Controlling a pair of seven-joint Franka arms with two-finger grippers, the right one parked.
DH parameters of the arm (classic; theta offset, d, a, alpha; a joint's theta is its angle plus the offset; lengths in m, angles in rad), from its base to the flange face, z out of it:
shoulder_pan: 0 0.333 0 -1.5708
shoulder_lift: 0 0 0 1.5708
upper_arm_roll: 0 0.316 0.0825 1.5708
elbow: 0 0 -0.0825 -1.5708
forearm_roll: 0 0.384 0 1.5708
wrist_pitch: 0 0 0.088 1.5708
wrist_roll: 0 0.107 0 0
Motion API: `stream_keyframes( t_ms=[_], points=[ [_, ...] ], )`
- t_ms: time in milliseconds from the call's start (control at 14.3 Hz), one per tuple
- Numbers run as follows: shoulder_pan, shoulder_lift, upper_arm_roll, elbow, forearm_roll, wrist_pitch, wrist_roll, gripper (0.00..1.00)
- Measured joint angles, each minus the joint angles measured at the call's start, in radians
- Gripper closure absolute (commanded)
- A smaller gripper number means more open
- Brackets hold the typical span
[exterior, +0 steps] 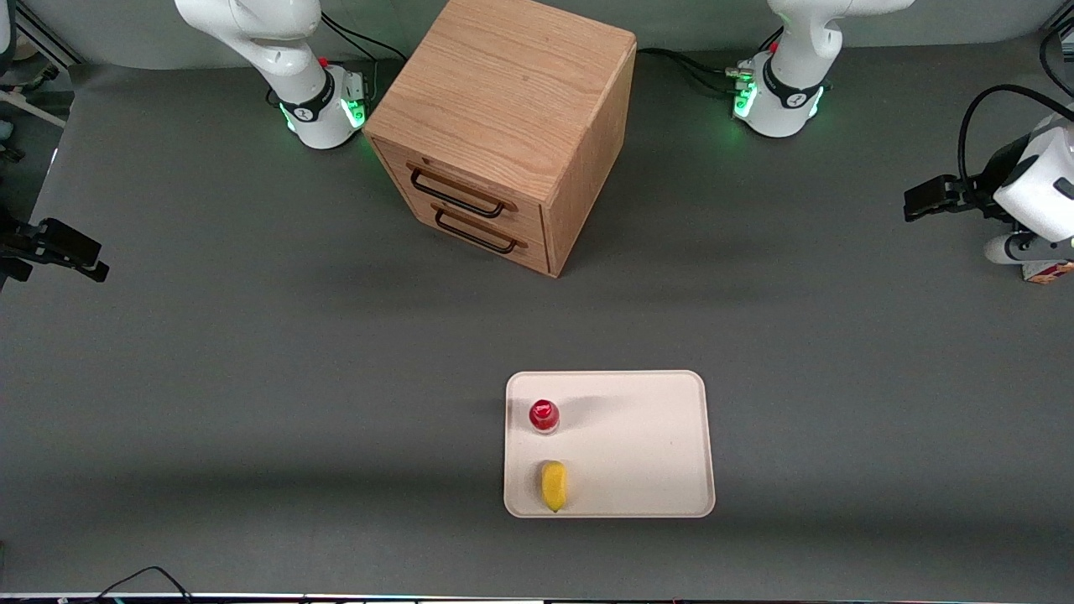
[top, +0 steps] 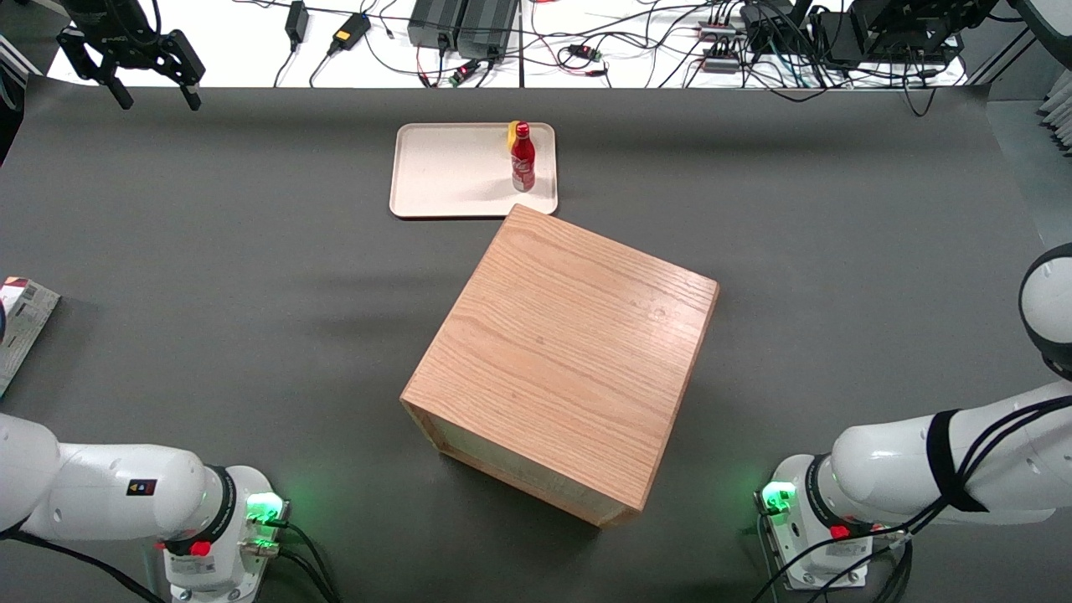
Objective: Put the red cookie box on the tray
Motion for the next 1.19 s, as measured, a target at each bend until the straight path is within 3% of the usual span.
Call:
stream_keyframes(
  t_ms=[559, 769, 979, 1189],
  points=[
    [-0.001, 0.015, -0.009, -0.002, 0.004, -0.002, 0.000, 0.00],
    [0.000, 0.019, 0.001, -0.002, 0.051, -0.017, 0.000, 0.00],
    [0.001, 0.018, 0.094, 0.000, 0.094, -0.018, 0.091, 0.00],
    [0.006, 0.020, 0.271, -0.001, 0.130, 0.047, 0.370, 0.00]
  ],
)
